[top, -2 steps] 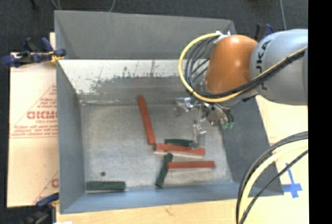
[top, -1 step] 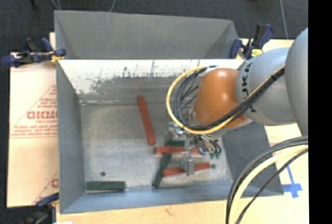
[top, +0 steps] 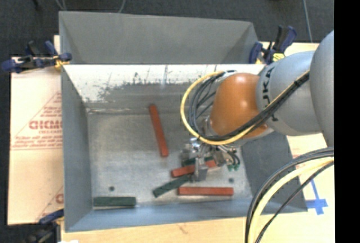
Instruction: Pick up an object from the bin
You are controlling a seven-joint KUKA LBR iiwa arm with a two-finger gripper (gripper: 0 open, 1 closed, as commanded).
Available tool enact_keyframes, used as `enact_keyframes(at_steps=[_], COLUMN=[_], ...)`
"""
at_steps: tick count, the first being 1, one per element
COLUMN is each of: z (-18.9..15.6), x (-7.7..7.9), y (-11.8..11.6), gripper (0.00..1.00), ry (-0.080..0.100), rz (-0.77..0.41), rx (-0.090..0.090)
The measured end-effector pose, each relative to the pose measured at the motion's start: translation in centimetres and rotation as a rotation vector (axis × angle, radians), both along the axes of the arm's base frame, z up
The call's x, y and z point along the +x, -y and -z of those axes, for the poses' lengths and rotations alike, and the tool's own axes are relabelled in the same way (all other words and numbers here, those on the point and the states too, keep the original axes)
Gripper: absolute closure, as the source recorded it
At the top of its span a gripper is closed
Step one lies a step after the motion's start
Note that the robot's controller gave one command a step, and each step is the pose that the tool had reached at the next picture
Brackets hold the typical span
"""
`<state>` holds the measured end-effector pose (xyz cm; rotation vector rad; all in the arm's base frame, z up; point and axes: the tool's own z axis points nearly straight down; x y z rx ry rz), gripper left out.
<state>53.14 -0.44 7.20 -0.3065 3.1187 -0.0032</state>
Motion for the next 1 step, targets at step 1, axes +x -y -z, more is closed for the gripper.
enact_keyframes(at_steps=[1], z=[-14.04], x=[-0.29], y=[0.07], gripper=[1.00], ry=[0.003], rz=[-0.026], rx=[-0.001])
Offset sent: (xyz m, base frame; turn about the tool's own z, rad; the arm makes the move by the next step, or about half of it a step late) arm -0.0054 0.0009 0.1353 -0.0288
